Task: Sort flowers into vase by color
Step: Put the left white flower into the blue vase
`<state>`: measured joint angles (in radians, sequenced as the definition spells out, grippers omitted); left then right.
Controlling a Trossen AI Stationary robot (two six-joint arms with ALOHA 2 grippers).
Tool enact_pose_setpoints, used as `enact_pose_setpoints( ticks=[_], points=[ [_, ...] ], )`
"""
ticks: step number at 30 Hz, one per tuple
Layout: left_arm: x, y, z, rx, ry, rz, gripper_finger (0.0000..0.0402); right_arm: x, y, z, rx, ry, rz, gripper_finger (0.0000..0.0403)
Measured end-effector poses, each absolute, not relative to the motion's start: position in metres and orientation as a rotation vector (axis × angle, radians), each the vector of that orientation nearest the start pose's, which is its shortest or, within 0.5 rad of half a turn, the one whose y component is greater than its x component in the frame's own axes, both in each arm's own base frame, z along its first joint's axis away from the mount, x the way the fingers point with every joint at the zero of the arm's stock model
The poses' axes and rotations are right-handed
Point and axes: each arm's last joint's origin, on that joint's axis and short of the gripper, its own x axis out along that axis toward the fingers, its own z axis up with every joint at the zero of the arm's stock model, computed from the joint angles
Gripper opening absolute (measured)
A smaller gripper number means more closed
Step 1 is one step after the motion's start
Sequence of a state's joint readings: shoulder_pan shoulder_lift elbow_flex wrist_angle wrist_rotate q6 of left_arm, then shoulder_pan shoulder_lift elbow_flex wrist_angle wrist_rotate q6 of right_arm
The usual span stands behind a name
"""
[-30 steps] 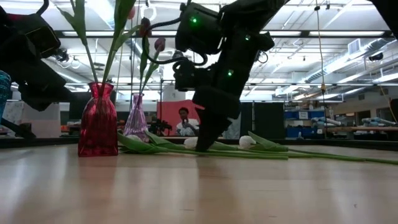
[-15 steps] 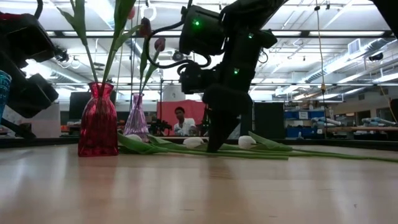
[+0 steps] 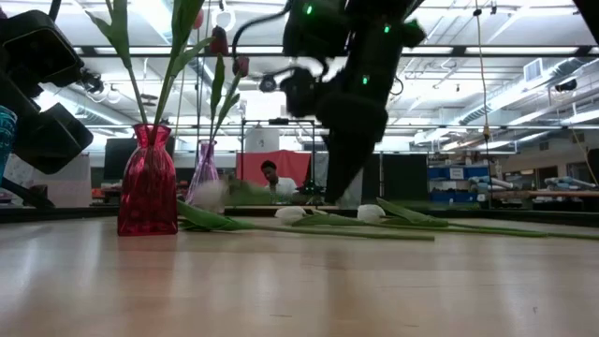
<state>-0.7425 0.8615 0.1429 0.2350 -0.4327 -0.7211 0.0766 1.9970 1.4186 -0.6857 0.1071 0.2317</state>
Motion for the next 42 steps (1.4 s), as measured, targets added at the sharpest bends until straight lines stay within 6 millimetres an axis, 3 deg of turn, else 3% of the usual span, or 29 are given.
enact_pose_setpoints(
  ticks=[6, 11, 16, 23, 28, 32, 39, 42],
  points=[
    [0.126, -0.104, 0.141, -0.422, 0.49, -0.165, 0.0214, 0.387, 0.024, 0.21, 0.089, 1.109, -0.26, 0.0003],
    [0.129, -0.121, 0.15, -0.374, 0.49, -0.207, 0.0214, 0.375, 0.027, 0.25, 0.121, 0.946, -0.328, 0.0003],
    [0.128, -0.137, 0.161, -0.308, 0.453, -0.228, 0.0214, 0.358, 0.05, 0.289, 0.117, 0.715, -0.331, 0.0003],
    [0.124, -0.146, 0.168, -0.291, 0.414, -0.215, 0.0214, 0.335, 0.088, 0.322, 0.15, 0.424, -0.301, 0.0004],
    [0.123, -0.147, 0.169, -0.292, 0.409, -0.217, 0.0214, 0.329, 0.117, 0.329, 0.153, 0.273, -0.242, 0.0005],
    [0.123, -0.147, 0.169, -0.29, 0.404, -0.207, 0.0214, 0.329, 0.129, 0.329, 0.154, 0.223, -0.264, 0.0005],
    [0.124, -0.141, 0.168, -0.268, 0.319, -0.047, 0.0214, 0.349, 0.135, 0.297, 0.181, 0.212, -0.306, 0.0005],
    [0.123, -0.144, 0.17, -0.292, 0.319, -0.086, 0.0214, 0.359, 0.141, 0.288, 0.161, 0.177, -0.3, 0.0005]
  ],
)
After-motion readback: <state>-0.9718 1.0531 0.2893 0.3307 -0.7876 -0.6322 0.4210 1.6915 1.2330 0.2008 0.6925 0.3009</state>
